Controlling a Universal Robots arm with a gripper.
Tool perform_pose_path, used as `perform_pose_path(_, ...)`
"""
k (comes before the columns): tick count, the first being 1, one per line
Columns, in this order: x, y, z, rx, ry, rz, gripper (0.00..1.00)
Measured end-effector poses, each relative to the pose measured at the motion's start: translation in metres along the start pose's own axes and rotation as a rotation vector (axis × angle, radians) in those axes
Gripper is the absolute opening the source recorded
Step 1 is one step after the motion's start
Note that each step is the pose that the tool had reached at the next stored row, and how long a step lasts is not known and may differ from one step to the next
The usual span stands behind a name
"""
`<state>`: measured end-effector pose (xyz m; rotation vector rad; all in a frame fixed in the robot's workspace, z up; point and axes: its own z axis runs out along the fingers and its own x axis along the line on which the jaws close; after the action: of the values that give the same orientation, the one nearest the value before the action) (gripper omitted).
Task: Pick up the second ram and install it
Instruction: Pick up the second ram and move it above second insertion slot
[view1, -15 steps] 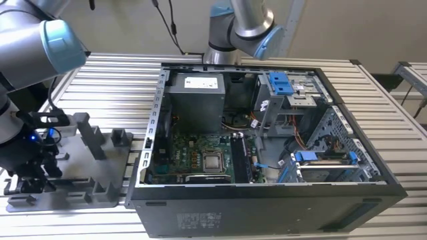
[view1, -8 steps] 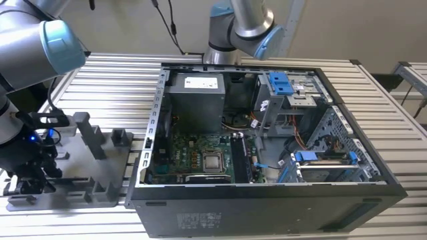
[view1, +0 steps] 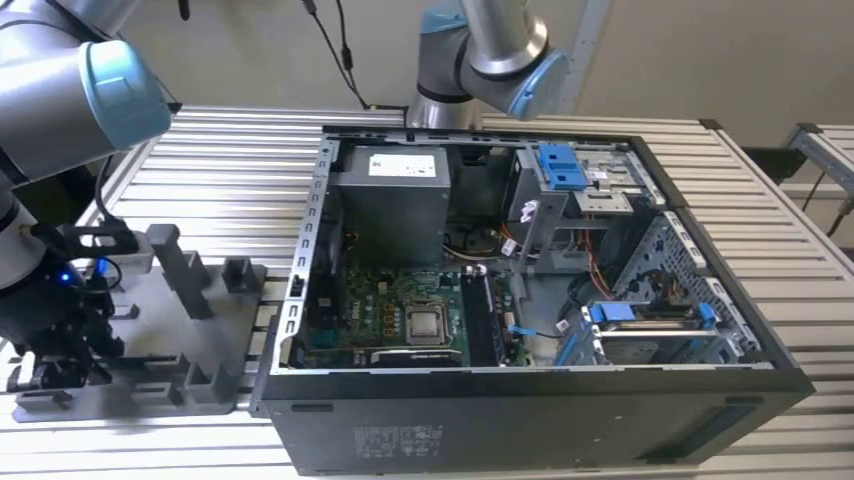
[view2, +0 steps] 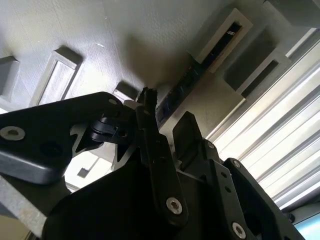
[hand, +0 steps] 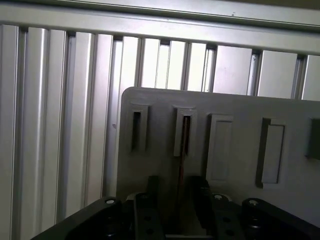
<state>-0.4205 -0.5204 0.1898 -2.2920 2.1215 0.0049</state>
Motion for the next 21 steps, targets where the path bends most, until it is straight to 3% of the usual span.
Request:
perform_pose_path(1, 0.0001, 0.0, 0.0, 0.0, 0.0, 0.0, 0.4)
perform_pose_path(4, 0.0003, 0.0, 0.0, 0.0, 0.0, 0.0, 0.21)
perform_pose_path(6, 0.0005, 0.0, 0.0, 0.0, 0.0001, 0.0, 0.15)
perform_pose_path(19, 0.0013, 0.0001, 0.0, 0.0001, 0.0001, 0.0, 0.14)
perform_pose_path(21, 0.0013, 0.0001, -0.0029, 0.0, 0.0002, 0.0, 0.14)
